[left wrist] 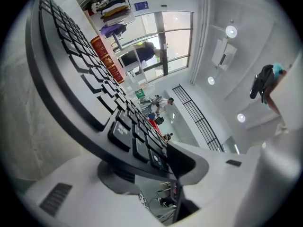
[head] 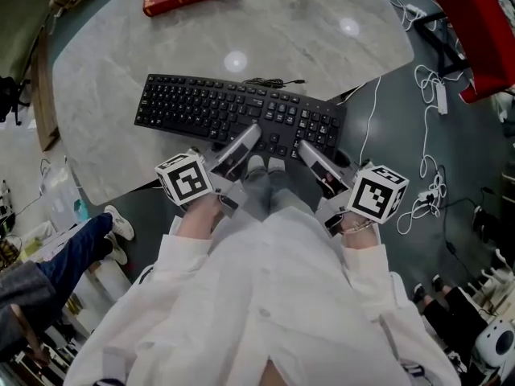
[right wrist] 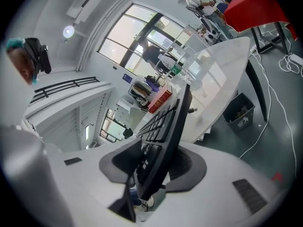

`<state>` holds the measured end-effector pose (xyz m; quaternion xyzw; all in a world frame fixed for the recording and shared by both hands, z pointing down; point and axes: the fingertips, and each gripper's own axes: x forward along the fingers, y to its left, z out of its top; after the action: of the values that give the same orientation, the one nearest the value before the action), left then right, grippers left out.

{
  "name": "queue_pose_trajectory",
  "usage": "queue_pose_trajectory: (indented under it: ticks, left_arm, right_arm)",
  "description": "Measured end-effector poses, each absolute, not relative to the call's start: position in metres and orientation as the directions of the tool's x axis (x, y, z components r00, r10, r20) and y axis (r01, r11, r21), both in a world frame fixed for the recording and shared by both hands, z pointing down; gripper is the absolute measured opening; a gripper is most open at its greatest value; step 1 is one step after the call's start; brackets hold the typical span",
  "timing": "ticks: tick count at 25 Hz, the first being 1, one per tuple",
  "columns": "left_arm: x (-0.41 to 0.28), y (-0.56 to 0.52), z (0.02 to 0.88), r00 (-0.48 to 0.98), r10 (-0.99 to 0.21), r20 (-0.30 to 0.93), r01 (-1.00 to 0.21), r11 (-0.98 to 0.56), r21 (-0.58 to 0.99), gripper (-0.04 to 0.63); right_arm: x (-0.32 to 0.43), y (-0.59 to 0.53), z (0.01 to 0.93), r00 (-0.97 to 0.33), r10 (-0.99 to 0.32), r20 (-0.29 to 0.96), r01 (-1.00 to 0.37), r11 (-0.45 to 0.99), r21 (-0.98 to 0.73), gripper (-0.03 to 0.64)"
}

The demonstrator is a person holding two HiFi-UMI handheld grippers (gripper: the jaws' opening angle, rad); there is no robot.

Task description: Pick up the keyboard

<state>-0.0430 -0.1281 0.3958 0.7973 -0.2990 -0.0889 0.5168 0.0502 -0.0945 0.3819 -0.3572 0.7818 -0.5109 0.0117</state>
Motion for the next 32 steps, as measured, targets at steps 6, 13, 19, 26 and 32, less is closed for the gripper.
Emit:
queue_pose_trajectory:
  ticks: [6, 13, 19, 26, 32]
  left_arm:
    - [-0.037, -0.126, 0.442, 0.806, -0.580, 0.119, -0.370, -0.337, 0.866, 0.183]
    - [-0.037, -0.126, 0.475, 0.798, -0.601, 0.038, -0.346, -0.406, 0.846, 0.181]
    - [-0.038, -0.123, 0.456, 0.802, -0.597, -0.021, -0.326, -0.467, 0.822, 0.181]
    - [-0.038, -0.112, 0.467, 0.805, -0.587, -0.081, -0.324, -0.550, 0.770, 0.181]
    - [-0.037, -0.116, 0.455, 0.803, -0.585, -0.119, -0.325, -0.597, 0.734, 0.183]
  right_arm:
    - [0.056, -0.094, 0.429, -0.748, -0.579, 0.324, -0.553, 0.274, -0.787, 0.152]
    - [0.058, -0.095, 0.462, -0.747, -0.594, 0.299, -0.573, 0.346, -0.743, 0.152]
    - [0.056, -0.091, 0.444, -0.749, -0.613, 0.253, -0.566, 0.392, -0.725, 0.152]
    - [0.057, -0.080, 0.459, -0.754, -0.624, 0.204, -0.565, 0.458, -0.686, 0.152]
    - [0.058, -0.086, 0.449, -0.757, -0.629, 0.174, -0.569, 0.506, -0.648, 0.152]
